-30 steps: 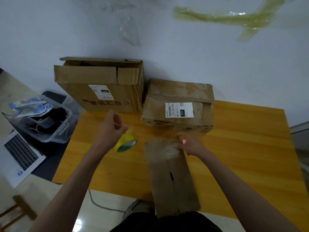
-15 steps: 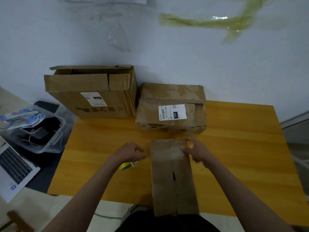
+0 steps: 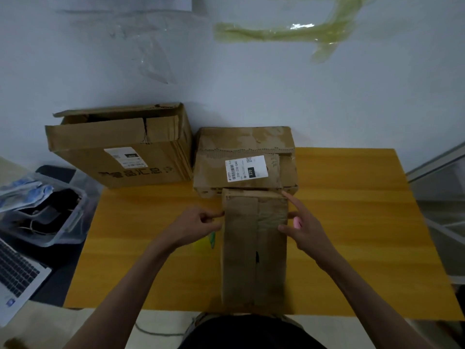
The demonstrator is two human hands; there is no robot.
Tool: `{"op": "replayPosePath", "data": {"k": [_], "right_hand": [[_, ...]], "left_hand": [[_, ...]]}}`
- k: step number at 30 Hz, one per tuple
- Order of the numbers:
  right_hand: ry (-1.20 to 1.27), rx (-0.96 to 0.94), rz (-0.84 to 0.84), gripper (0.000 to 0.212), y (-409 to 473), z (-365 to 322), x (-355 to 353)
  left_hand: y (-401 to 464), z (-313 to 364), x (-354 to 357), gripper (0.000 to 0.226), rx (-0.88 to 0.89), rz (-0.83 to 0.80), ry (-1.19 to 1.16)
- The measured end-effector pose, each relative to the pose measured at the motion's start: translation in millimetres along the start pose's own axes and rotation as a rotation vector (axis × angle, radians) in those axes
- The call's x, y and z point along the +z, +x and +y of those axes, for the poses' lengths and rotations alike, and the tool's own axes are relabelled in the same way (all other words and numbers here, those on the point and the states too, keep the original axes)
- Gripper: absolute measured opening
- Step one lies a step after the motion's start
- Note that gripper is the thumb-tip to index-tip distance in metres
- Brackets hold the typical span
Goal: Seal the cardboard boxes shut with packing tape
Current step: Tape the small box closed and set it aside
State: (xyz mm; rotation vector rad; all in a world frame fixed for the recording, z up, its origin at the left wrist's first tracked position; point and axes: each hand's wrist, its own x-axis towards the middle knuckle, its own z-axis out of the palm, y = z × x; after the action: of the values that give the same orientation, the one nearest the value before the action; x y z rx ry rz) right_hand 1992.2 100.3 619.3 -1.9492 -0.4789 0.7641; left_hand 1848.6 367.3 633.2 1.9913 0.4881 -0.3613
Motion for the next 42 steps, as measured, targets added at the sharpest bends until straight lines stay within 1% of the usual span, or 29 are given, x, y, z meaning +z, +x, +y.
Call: {"op": "replayPosePath", "data": {"k": [2,5,7,9,11,12,13,15,18,20,22,24,25,27,28,30,34,37,38,41,42], "right_hand": [[-0.001,-0.056,0.039,0.067,-8.7,1.3,1.9],[-0.004,-0.109,0.114,0.063,-21.8,11.1,4.9],[-0.021,-0.143,0.161,0.059,-30.0,15.2,6.8],[-0.043,-0.184,0.197,0.049,-35.2,18.6,9.0],[-0.072,-0.197,0.215,0.039,-36.6,24.3,11.7],[-0.078,-0.192,0.214,0.037,-36.6,27.4,13.5],[-0.076,-0.179,0.206,0.036,-37.2,31.0,15.9],[-0.054,-0.141,0.178,0.037,-41.2,37.0,19.6],[0.011,-0.088,0.143,0.035,-47.4,41.1,19.8],[0.059,-0.058,0.193,0.031,-47.6,46.9,17.7],[0.068,-0.008,0.311,0.025,-43.3,61.0,16.8],[0.046,0.120,0.396,0.018,-34.8,81.8,18.9],[0.038,0.227,0.397,0.014,-29.4,92.8,19.9],[0.039,0.460,0.320,0.011,-19.8,114.2,20.4],[0.067,0.551,0.271,0.015,-15.4,123.3,20.3],[0.125,0.654,0.210,0.027,-7.4,138.2,18.9],[0.118,0.691,0.193,0.044,3.3,157.3,12.9],[-0.039,0.678,0.187,0.056,3.8,172.7,12.7],[-0.112,0.668,0.188,0.053,3.2,176.9,14.3],[-0.221,0.629,0.169,0.021,3.6,187.4,23.7],[-0.233,0.637,0.165,0.021,3.9,190.3,26.6]], "left_hand": [[-7.7,4.8,1.4,0.026,0.026,-0.012,-0.043],[-15.5,0.4,1.6,0.033,0.019,-0.010,-0.074],[-19.9,-3.1,1.5,0.030,-0.001,0.001,-0.054],[-24.3,-5.0,3.9,0.016,-0.035,-0.023,-0.065],[-28.1,-10.2,11.2,0.025,-0.051,-0.070,-0.051],[-29.5,-15.1,16.5,0.024,-0.075,-0.081,-0.047],[-31.5,-17.4,21.4,0.019,-0.096,-0.079,-0.063],[-33.9,-20.7,29.5,0.014,-0.154,-0.051,-0.126],[-33.6,-29.1,38.7,0.035,-0.199,-0.025,-0.149],[-33.4,-32.2,40.2,0.038,-0.203,-0.019,-0.129],[-34.7,-30.6,39.7,0.029,-0.225,-0.004,-0.114],[-37.9,-26.4,38.8,0.011,-0.249,0.027,-0.099],[-40.0,-25.1,38.1,0.009,-0.254,0.039,-0.099],[-44.9,-27.5,36.6,0.013,-0.268,0.052,-0.102],[-48.3,-28.1,34.3,0.014,-0.281,0.055,-0.112],[-54.8,-29.0,27.3,0.018,-0.279,0.063,-0.132],[-66.0,-27.8,10.6,0.017,-0.246,0.084,-0.083],[-73.9,-22.6,-1.4,0.021,-0.220,0.091,-0.033],[-77.0,-18.5,-4.8,0.022,-0.209,0.091,-0.023],[-85.5,-8.4,-15.0,0.024,-0.176,0.090,-0.028],[-88.5,-4.1,-18.3,0.025,-0.164,0.090,-0.028]]}}
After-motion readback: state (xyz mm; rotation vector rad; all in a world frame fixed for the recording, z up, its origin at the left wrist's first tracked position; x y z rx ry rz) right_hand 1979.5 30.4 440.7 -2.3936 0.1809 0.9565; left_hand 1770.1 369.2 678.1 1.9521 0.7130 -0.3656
